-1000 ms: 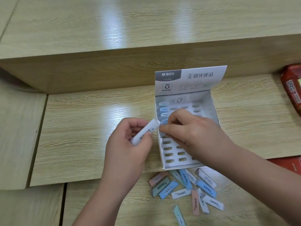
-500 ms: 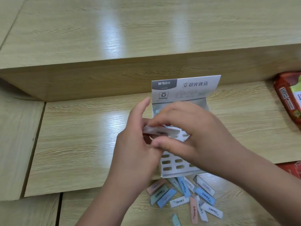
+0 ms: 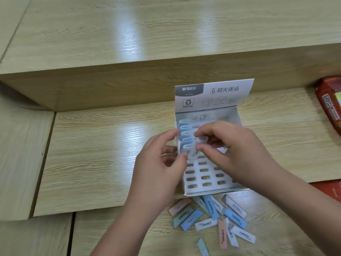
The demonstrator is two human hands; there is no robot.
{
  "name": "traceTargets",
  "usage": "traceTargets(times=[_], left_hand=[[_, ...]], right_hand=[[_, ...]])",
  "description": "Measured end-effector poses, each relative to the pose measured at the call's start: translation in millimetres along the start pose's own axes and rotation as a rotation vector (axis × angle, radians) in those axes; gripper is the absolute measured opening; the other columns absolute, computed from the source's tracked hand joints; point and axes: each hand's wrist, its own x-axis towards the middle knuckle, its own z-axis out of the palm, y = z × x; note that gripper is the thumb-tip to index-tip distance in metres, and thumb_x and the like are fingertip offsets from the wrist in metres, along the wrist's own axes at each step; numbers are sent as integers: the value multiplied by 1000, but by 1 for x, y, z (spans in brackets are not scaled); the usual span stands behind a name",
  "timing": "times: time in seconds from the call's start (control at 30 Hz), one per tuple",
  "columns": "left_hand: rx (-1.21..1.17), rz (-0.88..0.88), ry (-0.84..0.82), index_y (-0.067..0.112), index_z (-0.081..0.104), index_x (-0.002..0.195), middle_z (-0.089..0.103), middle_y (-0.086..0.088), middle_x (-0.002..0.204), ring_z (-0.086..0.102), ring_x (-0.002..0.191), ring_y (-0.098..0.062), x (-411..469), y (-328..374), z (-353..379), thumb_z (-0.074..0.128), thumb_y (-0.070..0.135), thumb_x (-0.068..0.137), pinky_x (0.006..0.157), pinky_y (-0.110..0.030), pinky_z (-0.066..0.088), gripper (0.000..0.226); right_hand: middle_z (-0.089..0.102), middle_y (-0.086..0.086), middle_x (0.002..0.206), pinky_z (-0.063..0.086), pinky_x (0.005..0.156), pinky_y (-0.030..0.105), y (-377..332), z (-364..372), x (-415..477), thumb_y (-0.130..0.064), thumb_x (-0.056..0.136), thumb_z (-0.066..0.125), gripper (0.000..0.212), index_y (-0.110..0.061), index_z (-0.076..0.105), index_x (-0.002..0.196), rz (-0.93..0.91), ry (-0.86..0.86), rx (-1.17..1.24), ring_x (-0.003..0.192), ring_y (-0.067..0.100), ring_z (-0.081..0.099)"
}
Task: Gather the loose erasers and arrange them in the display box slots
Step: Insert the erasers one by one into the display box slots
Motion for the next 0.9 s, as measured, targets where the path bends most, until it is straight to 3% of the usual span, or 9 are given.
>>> traceTargets(times=[0.1,0.33,0.47,0.53,0.67,0.8,0.9], left_hand=[[-72,-26,-34,42,64,123,67,16,117,68,102,-6,-1,0,-1,68,15,89,82,-34,60,45],[-100,-26,-73,44,62,126,65,17,124,66,110,-5,0,-6,-3,67,13,88,88,-32,59,49],[-101,-4,-70,44,61,127,64,16,126,64,113,-6,-1,-8,-2,67,13,90,90,-32,58,50],[-93,10,-67,45,61,127,64,18,126,63,113,-5,-2,-7,-2,66,13,90,90,-31,58,49],[-109,43,-26,51,57,118,64,26,117,62,110,2,-14,-7,-3,69,18,90,84,-20,55,45],[-160,121,133,40,65,108,70,13,107,67,94,-7,-58,-27,-10,72,22,86,77,-14,51,29],[-128,76,206,42,67,98,71,2,94,67,81,-12,-96,-64,-5,66,36,77,72,-15,50,22]], right_hand=[[65,-17,92,57,69,28,0,5,-3,-37,85,62,19,-27,63,101,-2,5,-37,82,1,64],[57,-4,95,51,49,35,-1,13,-8,-25,85,67,10,-18,60,88,-205,-28,-230,64,18,59],[55,1,97,45,41,30,-4,14,-10,-11,71,82,30,-17,66,96,-271,-118,-449,59,22,56],[59,3,96,40,43,26,-5,8,-9,-11,70,83,38,-19,70,104,-292,-133,-486,63,22,58],[63,-2,95,46,50,29,-10,-11,-26,-27,92,63,21,-24,73,109,-222,1,-323,76,17,61],[67,-3,88,50,64,27,-14,-18,-95,-19,93,60,17,-16,76,101,-157,244,-170,78,11,63],[67,-5,87,50,63,25,-5,5,-151,-20,91,60,17,-19,75,99,-56,221,-152,74,12,64]])
